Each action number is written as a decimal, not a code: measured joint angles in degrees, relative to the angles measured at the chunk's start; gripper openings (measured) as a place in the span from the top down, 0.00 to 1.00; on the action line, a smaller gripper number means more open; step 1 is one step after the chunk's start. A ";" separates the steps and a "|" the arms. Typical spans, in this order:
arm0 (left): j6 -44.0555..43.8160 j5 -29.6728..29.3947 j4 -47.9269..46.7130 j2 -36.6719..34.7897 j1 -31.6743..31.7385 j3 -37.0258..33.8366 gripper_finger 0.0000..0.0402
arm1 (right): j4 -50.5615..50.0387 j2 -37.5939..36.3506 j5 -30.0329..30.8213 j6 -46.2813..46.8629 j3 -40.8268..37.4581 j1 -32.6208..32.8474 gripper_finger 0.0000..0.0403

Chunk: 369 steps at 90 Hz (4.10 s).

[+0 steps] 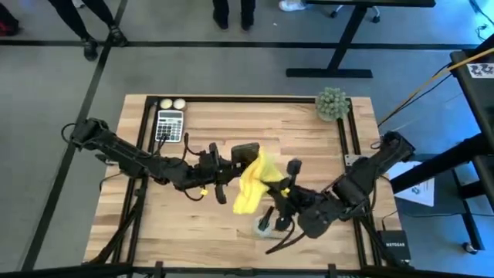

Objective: Apply microfiber cloth
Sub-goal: Wipe the back screen of the black cellphone using a yellow microfiber cloth

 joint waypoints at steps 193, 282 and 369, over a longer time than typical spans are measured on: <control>17.32 -0.64 -11.87 -2.64 -3.40 -0.20 0.96 | -24.34 1.82 4.69 8.54 25.72 9.15 1.00; -42.95 5.26 -108.30 1.13 -5.60 -0.18 0.96 | -37.41 1.34 -10.23 77.29 -19.32 20.58 1.00; -21.65 -0.27 -97.18 17.35 -0.59 -7.30 0.78 | -30.77 1.35 -8.08 76.69 -21.38 20.34 1.00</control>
